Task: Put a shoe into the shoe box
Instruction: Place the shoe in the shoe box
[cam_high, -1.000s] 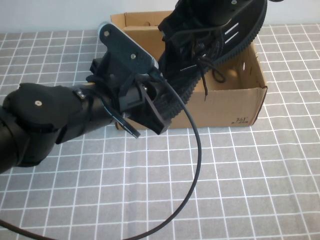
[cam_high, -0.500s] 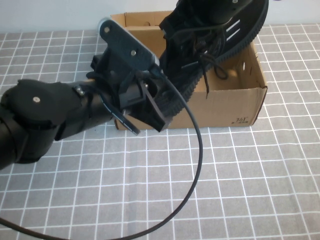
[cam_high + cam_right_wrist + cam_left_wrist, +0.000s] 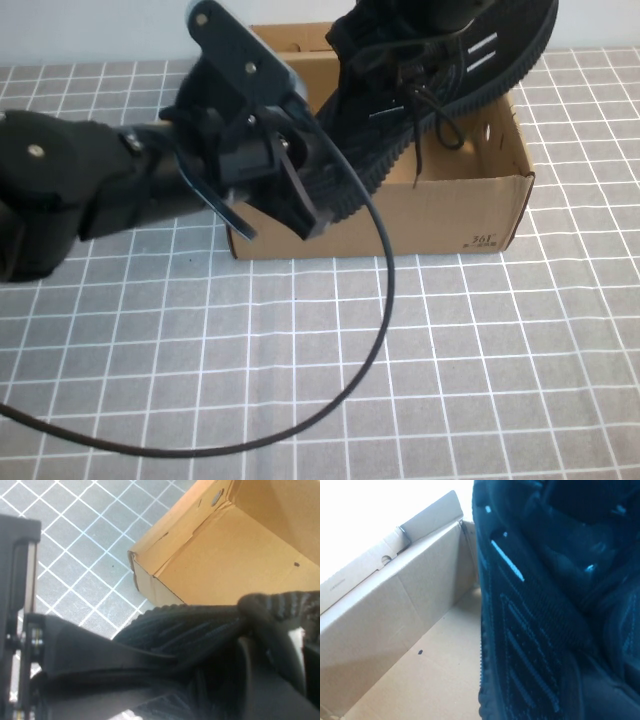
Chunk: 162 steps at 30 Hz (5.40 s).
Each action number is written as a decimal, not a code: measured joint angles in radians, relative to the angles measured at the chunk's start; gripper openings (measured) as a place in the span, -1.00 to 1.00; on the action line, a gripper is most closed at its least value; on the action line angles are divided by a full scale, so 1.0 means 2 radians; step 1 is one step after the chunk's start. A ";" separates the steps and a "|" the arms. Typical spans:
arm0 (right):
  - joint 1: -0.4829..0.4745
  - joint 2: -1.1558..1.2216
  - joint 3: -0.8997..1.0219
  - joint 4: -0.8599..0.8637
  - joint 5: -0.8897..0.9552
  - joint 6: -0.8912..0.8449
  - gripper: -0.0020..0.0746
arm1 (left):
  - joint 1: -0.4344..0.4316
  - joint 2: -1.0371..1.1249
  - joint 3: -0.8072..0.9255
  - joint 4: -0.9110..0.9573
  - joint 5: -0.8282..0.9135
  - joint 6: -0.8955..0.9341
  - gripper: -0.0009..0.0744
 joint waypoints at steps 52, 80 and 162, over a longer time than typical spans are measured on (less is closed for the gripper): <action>0.001 -0.338 0.265 -0.144 0.002 0.084 -0.99 | 0.140 0.234 -0.373 0.152 0.280 0.042 -0.92; 0.001 -0.386 0.313 -0.170 0.002 0.128 -0.99 | 0.136 0.406 -0.505 0.197 0.267 0.030 -0.92; 0.001 -0.386 0.313 -0.108 0.002 0.128 -0.99 | 0.146 0.443 -0.508 0.079 0.191 0.037 0.08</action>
